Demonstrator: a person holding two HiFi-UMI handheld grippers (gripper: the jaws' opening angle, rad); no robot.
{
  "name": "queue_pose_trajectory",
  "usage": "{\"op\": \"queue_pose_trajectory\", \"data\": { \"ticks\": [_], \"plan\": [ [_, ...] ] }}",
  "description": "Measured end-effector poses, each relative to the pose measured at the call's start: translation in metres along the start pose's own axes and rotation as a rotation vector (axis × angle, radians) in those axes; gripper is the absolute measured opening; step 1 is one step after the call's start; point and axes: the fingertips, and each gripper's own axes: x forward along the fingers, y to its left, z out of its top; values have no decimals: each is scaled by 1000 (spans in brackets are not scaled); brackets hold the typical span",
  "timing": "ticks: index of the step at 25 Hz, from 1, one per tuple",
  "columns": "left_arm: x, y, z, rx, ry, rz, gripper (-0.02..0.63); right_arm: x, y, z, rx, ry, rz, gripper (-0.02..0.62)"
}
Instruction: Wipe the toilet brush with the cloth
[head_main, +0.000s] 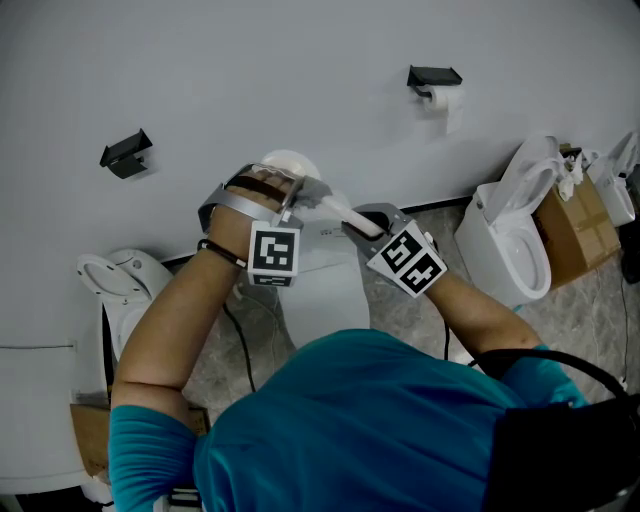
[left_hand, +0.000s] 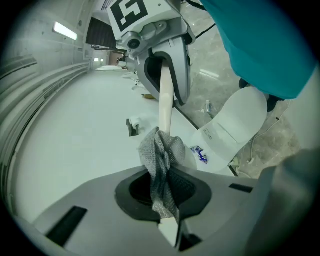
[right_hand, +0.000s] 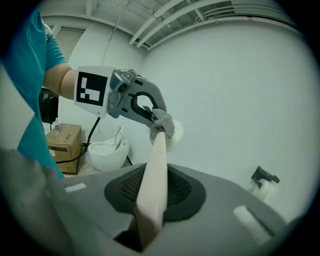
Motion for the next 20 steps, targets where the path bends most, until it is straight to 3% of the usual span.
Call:
{"op": "queue_pose_trajectory", "data": {
  "ticks": [20],
  "plan": [
    [6, 11, -62, -5, 140, 9, 37, -19, 6, -2, -88, -27, 2, 71]
  ]
}}
